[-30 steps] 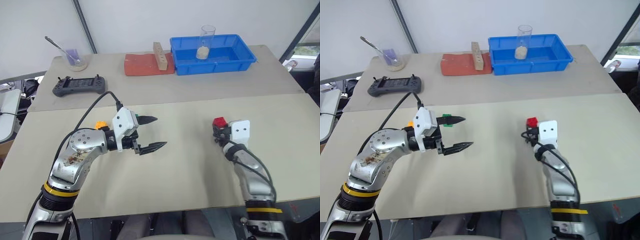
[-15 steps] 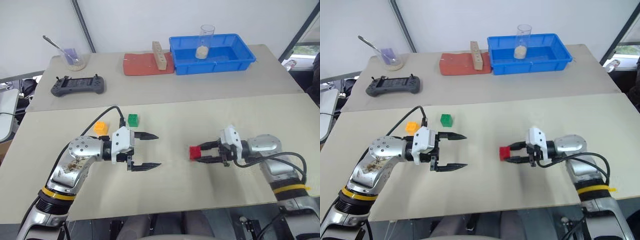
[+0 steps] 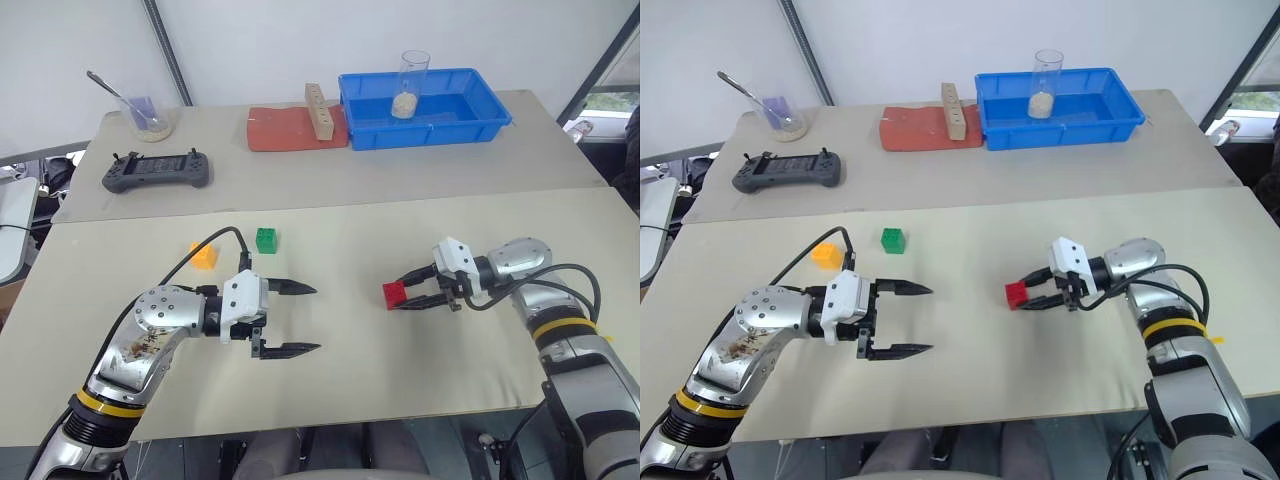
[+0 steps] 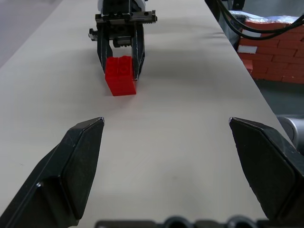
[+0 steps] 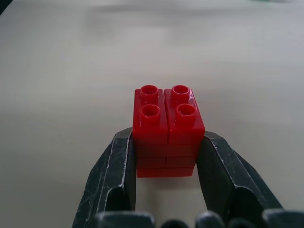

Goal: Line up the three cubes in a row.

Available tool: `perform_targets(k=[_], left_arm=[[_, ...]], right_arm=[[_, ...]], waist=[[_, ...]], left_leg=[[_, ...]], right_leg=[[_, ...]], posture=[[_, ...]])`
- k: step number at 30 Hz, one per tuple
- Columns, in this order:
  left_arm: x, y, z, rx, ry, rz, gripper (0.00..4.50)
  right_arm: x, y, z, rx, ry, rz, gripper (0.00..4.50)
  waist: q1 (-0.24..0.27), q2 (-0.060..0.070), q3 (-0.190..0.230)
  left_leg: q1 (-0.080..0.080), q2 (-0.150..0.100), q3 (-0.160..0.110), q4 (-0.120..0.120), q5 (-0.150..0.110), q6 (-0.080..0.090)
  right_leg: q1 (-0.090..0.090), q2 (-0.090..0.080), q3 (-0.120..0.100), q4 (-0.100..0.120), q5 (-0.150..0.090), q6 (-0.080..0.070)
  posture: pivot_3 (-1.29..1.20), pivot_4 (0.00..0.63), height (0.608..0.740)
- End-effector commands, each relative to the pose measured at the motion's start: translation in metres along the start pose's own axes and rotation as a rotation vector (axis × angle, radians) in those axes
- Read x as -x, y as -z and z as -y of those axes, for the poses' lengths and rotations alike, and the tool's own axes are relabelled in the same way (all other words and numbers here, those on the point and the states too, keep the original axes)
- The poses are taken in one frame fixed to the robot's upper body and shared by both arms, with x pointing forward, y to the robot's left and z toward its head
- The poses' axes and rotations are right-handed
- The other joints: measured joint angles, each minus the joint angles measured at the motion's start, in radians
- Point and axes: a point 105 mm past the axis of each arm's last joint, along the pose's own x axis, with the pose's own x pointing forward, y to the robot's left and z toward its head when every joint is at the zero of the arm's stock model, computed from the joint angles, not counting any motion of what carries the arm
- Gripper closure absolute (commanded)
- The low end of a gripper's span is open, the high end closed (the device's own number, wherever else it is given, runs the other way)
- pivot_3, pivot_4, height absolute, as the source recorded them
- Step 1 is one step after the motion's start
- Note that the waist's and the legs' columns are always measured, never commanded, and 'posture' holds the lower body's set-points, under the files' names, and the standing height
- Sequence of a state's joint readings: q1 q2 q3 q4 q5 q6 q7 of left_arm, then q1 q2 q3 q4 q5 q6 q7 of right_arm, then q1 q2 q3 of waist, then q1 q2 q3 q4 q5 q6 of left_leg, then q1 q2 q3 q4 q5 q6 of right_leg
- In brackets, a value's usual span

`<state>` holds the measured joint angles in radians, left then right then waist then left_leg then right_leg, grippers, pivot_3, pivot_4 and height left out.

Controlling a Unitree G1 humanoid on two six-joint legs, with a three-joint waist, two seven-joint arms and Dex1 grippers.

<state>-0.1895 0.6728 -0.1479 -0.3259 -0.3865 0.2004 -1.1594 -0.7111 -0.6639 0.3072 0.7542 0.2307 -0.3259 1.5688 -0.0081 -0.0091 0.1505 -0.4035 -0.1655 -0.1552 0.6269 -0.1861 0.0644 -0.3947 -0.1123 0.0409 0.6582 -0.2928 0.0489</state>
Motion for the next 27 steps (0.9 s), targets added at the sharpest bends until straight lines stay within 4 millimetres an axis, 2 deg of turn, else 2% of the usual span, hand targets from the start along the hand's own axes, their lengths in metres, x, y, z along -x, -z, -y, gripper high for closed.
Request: perform_targets(k=[1, 5, 10, 15, 19, 21, 25, 27], left_arm=[[-0.001, -0.009, 0.002, -0.027, 0.008, 0.012, 0.00], [-0.003, -0.010, 0.002, -0.024, 0.012, 0.014, 0.00], [-0.002, -0.010, -0.004, -0.002, -0.023, 0.016, 0.00], [0.009, -0.004, -0.024, 0.065, -0.286, 0.035, 0.00], [0.018, 0.008, -0.036, 0.117, -0.594, 0.039, 0.00], [0.022, 0.014, -0.040, 0.143, -0.740, 0.038, 0.00], [0.030, 0.035, -0.053, 0.196, -1.015, 0.032, 0.00], [0.033, 0.044, -0.061, 0.207, -1.118, 0.024, 0.00]], right_arm=[[0.009, 0.007, -0.005, -0.005, -0.041, -0.045, 1.36], [0.014, 0.008, -0.003, -0.005, -0.032, -0.063, 0.02], [0.025, 0.008, 0.001, -0.013, 0.001, -0.072, 0.02], [0.053, -0.010, 0.003, 0.009, 0.085, -0.045, 0.02], [0.059, -0.048, -0.006, 0.029, 0.136, 0.016, 0.02], [0.057, -0.074, -0.004, 0.027, 0.188, 0.067, 0.02], [0.042, -0.134, 0.009, -0.077, 0.312, 0.241, 0.02], [0.030, -0.149, 0.009, -0.119, 0.334, 0.269, 0.02]], waist=[[0.004, 0.000, 0.000], [0.003, 0.000, 0.000], [0.004, 0.000, 0.000], [0.010, 0.001, 0.000], [0.016, 0.001, 0.000], [0.014, 0.000, 0.001], [0.020, 0.000, 0.001], [0.029, 0.000, 0.001]], left_leg=[[0.000, 0.000, 0.000, 0.000, 0.000, 0.000], [0.000, 0.000, 0.001, 0.000, 0.000, 0.000], [0.000, 0.000, 0.001, 0.000, 0.000, -0.001], [-0.002, 0.000, 0.001, 0.000, 0.000, -0.001], [-0.005, 0.001, 0.002, 0.000, 0.000, -0.001], [-0.005, 0.004, 0.004, 0.001, -0.001, -0.002], [-0.005, 0.007, 0.009, 0.002, -0.001, -0.003], [-0.005, 0.007, 0.009, 0.003, -0.002, -0.006]], right_leg=[[0.000, 0.000, 0.000, 0.000, 0.000, 0.000], [-0.001, 0.000, 0.001, 0.001, 0.000, 0.000], [-0.001, 0.000, 0.000, 0.001, 0.000, -0.001], [-0.003, 0.000, 0.001, 0.002, 0.000, -0.001], [-0.007, -0.002, 0.001, 0.005, 0.000, -0.001], [-0.008, -0.002, 0.002, 0.005, 0.001, -0.003], [-0.009, -0.001, 0.001, 0.005, 0.003, -0.005], [-0.009, -0.001, 0.001, 0.005, 0.003, -0.005]], posture=[[0.00, 0.150, 0.740], [0.00, 0.150, 0.740], [0.00, 0.150, 0.740], [0.00, 0.150, 0.740], [0.00, 0.150, 0.740], [0.00, 0.150, 0.740], [0.00, 0.150, 0.740], [0.00, 0.150, 0.740]])
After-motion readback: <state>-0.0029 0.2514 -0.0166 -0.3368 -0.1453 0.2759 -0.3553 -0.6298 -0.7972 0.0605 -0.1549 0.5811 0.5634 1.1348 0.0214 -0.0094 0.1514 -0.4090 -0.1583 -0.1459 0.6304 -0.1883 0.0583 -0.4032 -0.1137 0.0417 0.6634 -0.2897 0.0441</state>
